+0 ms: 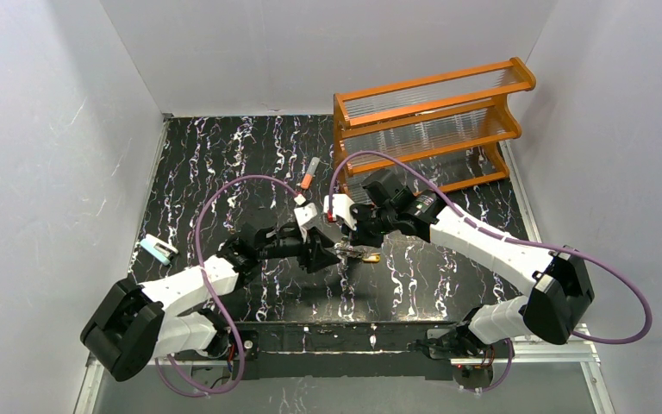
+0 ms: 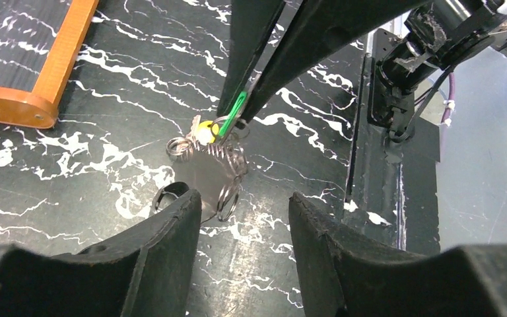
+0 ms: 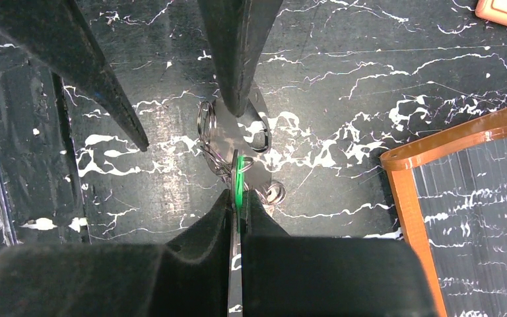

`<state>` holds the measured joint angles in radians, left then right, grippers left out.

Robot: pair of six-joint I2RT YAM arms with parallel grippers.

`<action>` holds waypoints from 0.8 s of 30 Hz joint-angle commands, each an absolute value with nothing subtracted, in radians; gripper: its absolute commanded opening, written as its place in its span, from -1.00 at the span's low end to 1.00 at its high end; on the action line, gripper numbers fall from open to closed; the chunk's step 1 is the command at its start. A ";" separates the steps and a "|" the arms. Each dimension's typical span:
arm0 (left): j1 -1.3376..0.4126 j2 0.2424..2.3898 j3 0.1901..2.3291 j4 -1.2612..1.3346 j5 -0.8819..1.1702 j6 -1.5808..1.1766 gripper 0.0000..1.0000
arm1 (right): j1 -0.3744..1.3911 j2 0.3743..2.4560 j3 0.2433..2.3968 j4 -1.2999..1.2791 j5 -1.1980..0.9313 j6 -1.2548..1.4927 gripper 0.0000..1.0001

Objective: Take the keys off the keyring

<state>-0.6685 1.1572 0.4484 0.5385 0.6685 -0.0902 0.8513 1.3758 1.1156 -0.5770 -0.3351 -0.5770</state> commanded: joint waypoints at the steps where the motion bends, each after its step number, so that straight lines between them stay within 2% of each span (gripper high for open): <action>1: -0.690 1.158 0.499 0.568 0.678 -0.100 -0.04 | 0.855 1.337 1.129 -0.552 -0.343 -0.557 -0.97; 14: -0.719 1.220 0.543 0.581 0.663 -0.089 -0.45 | 0.855 1.314 1.108 -0.553 -0.369 -0.534 -0.97; 20: -0.725 1.224 0.549 0.584 0.653 -0.080 -0.45 | 0.856 1.312 1.099 -0.552 -0.375 -0.523 -0.97; 24: -0.725 1.209 0.539 0.575 0.632 -0.056 -0.35 | 0.855 1.317 1.094 -0.552 -0.387 -0.519 -0.97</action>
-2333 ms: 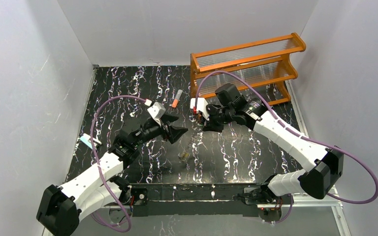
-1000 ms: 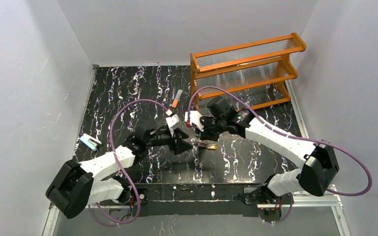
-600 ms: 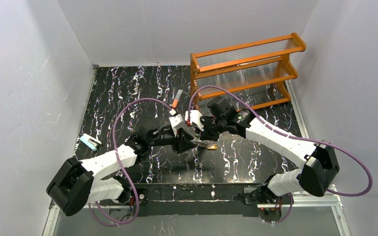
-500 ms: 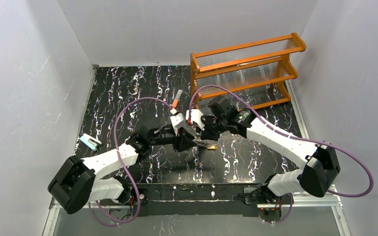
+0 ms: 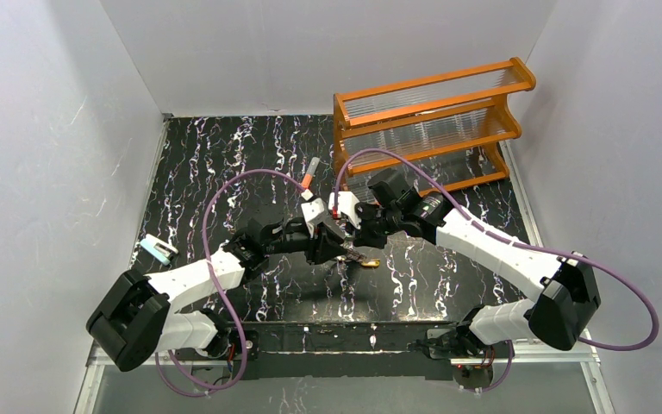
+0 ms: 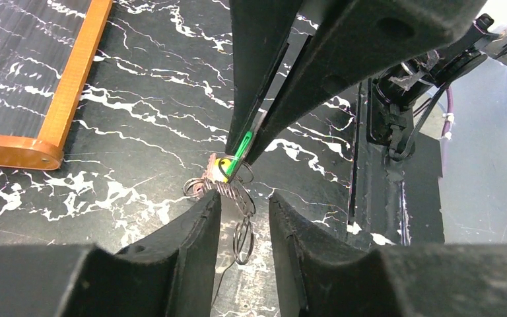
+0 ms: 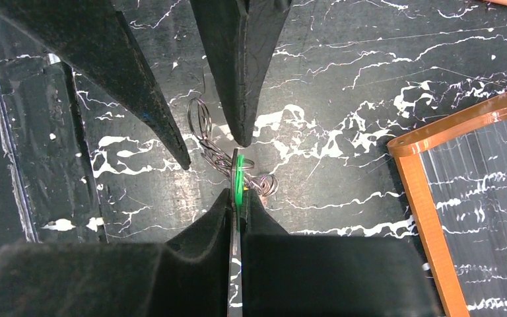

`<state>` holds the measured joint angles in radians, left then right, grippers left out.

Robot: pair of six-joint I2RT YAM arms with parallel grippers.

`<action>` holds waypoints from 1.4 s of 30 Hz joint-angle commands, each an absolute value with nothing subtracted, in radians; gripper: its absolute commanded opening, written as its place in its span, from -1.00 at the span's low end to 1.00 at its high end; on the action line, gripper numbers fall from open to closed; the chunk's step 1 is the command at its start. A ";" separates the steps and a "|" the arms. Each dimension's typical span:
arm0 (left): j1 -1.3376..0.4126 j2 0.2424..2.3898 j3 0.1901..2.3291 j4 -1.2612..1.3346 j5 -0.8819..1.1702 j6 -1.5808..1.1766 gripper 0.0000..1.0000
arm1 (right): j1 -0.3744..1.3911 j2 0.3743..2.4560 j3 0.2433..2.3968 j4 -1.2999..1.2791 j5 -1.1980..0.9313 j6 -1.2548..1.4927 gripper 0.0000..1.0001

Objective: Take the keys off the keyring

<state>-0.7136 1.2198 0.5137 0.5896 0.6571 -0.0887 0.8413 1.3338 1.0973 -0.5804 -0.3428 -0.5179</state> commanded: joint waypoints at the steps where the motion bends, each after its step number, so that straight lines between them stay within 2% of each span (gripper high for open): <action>1: -0.725 1.201 0.534 0.567 0.624 -0.043 -0.33 | 0.855 1.319 1.093 -0.552 -0.388 -0.516 -0.97; 7: -0.725 1.188 0.530 0.553 0.617 -0.009 -0.35 | 0.855 1.321 1.086 -0.546 -0.401 -0.511 -0.97; 11: -0.727 1.202 0.538 0.551 0.646 -0.021 -0.49 | 0.856 1.330 1.094 -0.553 -0.413 -0.511 -0.97; 15: -0.727 1.198 0.534 0.550 0.668 -0.009 -0.70 | 0.855 1.331 1.094 -0.558 -0.416 -0.511 -0.97; 19: -0.727 1.191 0.533 0.515 0.708 0.046 -1.00 | 0.856 1.324 1.090 -0.560 -0.416 -0.509 -0.97; 29: -0.753 1.167 0.583 0.227 0.705 0.275 -1.00 | 0.856 1.331 1.124 -0.578 -0.444 -0.489 -0.97; 42: -0.770 1.168 0.596 0.215 0.668 0.279 -1.00 | 0.855 1.386 1.199 -0.627 -0.533 -0.483 -0.97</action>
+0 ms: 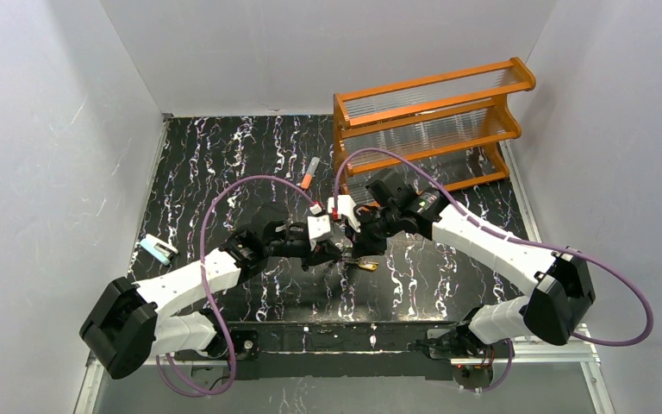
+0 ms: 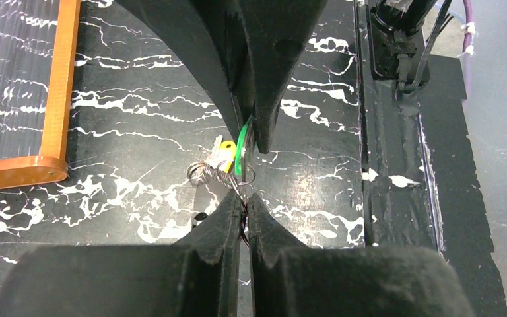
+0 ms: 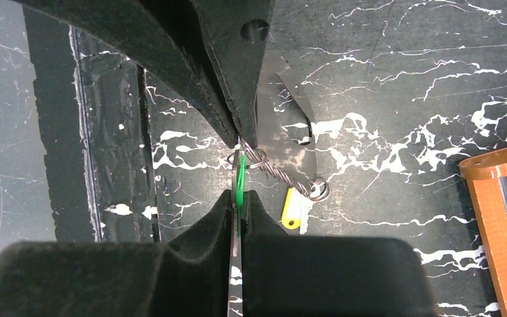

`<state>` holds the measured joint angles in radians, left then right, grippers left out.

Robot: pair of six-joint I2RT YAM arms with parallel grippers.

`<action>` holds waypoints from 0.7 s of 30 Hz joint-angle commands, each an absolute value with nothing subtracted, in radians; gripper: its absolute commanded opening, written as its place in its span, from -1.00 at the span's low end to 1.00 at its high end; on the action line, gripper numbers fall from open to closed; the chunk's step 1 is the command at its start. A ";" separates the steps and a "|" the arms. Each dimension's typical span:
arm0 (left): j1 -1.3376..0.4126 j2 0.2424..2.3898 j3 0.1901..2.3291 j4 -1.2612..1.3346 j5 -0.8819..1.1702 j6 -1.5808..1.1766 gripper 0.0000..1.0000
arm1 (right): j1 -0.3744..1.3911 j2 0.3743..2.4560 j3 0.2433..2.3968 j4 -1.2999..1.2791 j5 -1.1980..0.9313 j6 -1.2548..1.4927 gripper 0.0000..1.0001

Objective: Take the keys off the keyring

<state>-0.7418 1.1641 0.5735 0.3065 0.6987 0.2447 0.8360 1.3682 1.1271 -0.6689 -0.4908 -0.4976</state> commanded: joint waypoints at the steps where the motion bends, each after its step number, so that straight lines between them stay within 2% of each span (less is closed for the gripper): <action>1: -0.770 1.167 0.595 0.216 0.667 0.278 -1.00 | 0.856 1.388 1.202 -0.624 -0.535 -0.482 -0.97; 21: -0.772 1.106 0.538 0.305 0.665 0.245 -1.00 | 0.854 1.417 1.155 -0.487 -0.537 -0.399 -0.97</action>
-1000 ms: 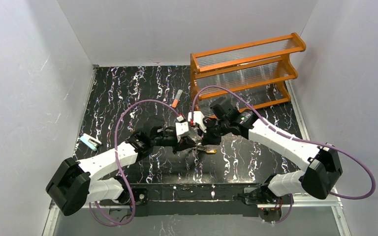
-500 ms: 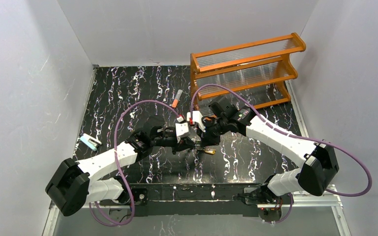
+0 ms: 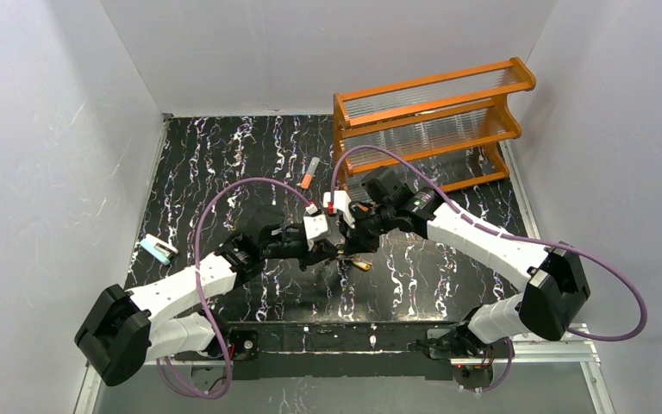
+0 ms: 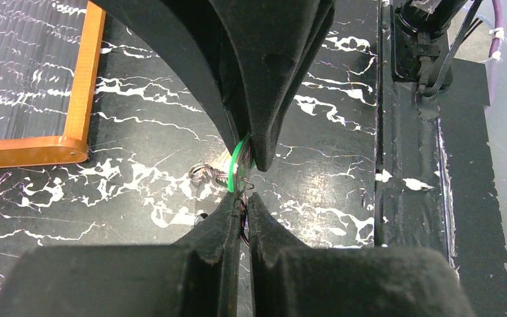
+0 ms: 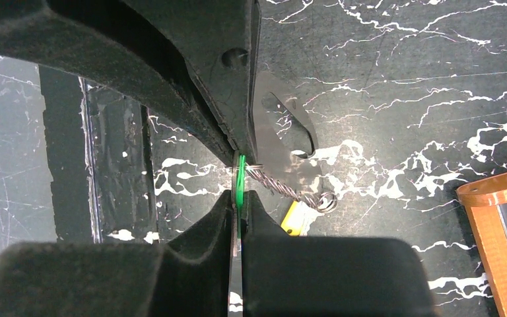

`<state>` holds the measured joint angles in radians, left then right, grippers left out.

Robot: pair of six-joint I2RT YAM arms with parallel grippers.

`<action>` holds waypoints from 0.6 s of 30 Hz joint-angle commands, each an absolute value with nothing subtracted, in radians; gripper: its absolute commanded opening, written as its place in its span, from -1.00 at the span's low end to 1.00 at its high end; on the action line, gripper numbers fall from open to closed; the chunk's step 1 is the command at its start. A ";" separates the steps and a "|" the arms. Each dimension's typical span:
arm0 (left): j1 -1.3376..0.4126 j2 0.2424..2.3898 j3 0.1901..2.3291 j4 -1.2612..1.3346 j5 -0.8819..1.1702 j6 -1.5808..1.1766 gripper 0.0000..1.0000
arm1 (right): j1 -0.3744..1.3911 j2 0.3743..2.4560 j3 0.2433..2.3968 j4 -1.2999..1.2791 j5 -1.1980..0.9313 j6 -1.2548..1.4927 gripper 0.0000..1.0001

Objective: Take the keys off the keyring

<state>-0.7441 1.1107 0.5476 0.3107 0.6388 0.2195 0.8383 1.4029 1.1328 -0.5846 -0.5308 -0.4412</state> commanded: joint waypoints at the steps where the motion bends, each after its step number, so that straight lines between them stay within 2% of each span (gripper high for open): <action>1: -0.772 1.107 0.540 0.300 0.669 0.250 -1.00 | 0.854 1.417 1.154 -0.488 -0.529 -0.402 -0.97; 9: -0.773 1.102 0.551 0.270 0.665 0.262 -1.00 | 0.844 1.453 1.194 -0.524 -0.486 -0.386 -0.97; 15: -0.774 1.051 0.518 0.293 0.637 0.252 -1.00 | 0.820 1.426 1.144 -0.492 -0.422 -0.366 -0.97; 18: -0.773 1.050 0.514 0.299 0.624 0.256 -0.88 | 0.821 1.417 1.164 -0.520 -0.479 -0.375 -0.97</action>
